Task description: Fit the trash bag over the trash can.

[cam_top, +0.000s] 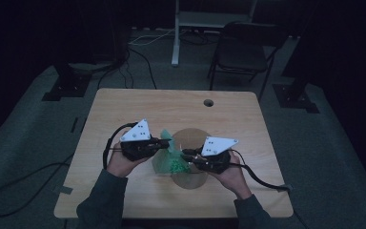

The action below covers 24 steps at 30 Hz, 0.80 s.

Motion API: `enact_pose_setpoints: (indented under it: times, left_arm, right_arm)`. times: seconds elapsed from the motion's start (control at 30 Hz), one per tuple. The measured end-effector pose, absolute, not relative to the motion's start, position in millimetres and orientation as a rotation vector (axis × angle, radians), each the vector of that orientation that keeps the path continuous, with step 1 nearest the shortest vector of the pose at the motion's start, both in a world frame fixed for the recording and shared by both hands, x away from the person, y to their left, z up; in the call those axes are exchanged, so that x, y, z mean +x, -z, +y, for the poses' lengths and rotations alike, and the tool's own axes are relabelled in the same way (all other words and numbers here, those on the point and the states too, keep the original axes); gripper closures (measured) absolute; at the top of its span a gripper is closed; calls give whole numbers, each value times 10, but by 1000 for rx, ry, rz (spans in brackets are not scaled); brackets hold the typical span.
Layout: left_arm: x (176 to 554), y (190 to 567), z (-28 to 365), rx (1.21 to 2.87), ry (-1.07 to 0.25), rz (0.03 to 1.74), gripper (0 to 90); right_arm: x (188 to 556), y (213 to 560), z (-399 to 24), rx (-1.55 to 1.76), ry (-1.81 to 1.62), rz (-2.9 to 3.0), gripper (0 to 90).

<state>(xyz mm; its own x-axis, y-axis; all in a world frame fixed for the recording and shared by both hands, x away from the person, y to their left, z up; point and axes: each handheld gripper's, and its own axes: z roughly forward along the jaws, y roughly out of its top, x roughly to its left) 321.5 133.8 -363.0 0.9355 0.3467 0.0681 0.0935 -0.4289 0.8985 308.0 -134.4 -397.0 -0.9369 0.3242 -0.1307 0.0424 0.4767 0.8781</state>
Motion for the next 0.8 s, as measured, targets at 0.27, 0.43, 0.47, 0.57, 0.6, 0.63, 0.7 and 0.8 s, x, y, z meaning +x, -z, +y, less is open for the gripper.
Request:
enact_pose_setpoints:
  times: [0.27,0.43,0.47,0.57,0.6,0.63,0.7,0.8]
  left_arm:
    - [3211,3627,1323,1998,-287,312,898]
    - [3233,3630,1362,1996,-292,331,898]
    - [3237,3633,1374,1993,-293,335,898]
    - [3246,3644,1408,1986,-295,351,898]
    - [3249,3645,1421,1988,-297,354,898]
    - [3250,3647,1430,1987,-298,360,898]
    - [3253,3647,1449,1987,-303,365,898]
    - [3258,3646,1470,1986,-306,374,898]
  right_arm:
    - [3089,3989,-1271,284,-1420,2460,854]
    - [3065,3975,-1300,285,-1419,2445,899]
    - [3062,3967,-1321,289,-1419,2439,899]
    - [3047,3947,-1395,306,-1433,2421,900]
    - [3041,3940,-1421,306,-1431,2414,900]
    - [3032,3932,-1447,310,-1424,2407,900]
    - [3019,3916,-1508,322,-1432,2390,900]
    - [3014,3897,-1602,344,-1430,2365,900]
